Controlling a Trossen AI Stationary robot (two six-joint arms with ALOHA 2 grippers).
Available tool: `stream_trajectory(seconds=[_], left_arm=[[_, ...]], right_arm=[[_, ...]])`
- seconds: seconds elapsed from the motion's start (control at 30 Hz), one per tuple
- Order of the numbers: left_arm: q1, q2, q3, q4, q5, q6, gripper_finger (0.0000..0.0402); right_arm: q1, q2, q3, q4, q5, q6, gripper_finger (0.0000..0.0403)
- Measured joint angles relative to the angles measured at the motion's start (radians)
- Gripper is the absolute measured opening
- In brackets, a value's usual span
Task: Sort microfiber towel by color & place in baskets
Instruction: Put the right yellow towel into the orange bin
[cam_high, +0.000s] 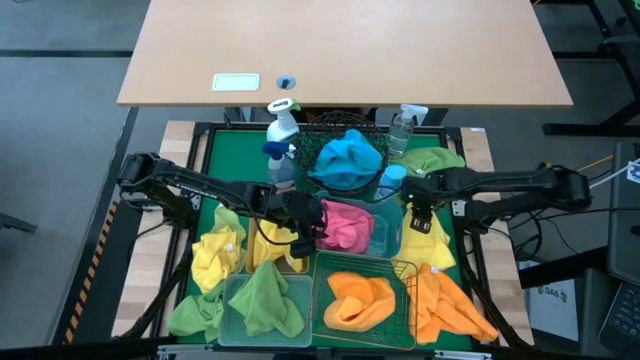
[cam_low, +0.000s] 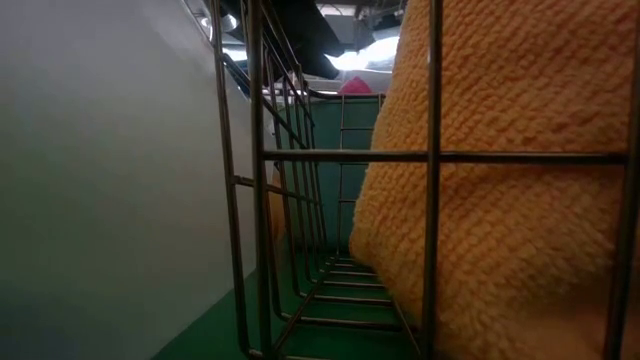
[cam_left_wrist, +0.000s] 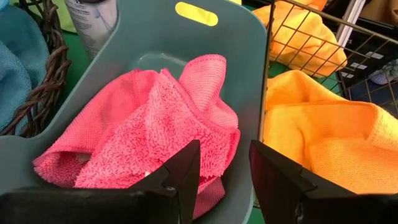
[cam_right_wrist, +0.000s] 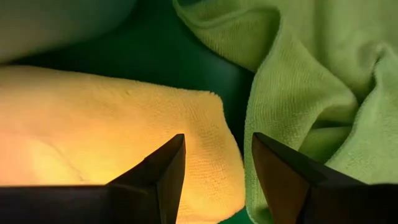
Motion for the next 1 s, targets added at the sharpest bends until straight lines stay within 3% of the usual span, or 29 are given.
stream_trajectory(seconds=[0.3, 0.57, 0.7, 0.9, 1.0], left_arm=[[0.000, 0.000, 0.000, 0.000, 0.000, 0.000, 0.0131], [0.000, 0.000, 0.000, 0.000, 0.000, 0.000, 0.0131], [0.000, 0.000, 0.000, 0.000, 0.000, -0.001, 0.0131], [-0.001, 0.000, 0.000, 0.001, 0.000, -0.002, 0.0131], [-0.008, 0.000, 0.000, 0.001, -0.004, -0.002, 0.0131]], right_arm=[[0.000, 0.104, 0.000, -0.002, 0.000, 0.000, 0.0186], [0.001, 0.120, 0.000, 0.002, -0.029, -0.010, 0.0177], [0.001, 0.120, 0.000, 0.005, -0.063, -0.028, 0.0131], [0.001, 0.120, 0.000, 0.005, -0.071, -0.031, 0.0021], [0.001, 0.119, 0.001, 0.003, -0.084, -0.033, 0.0013]])
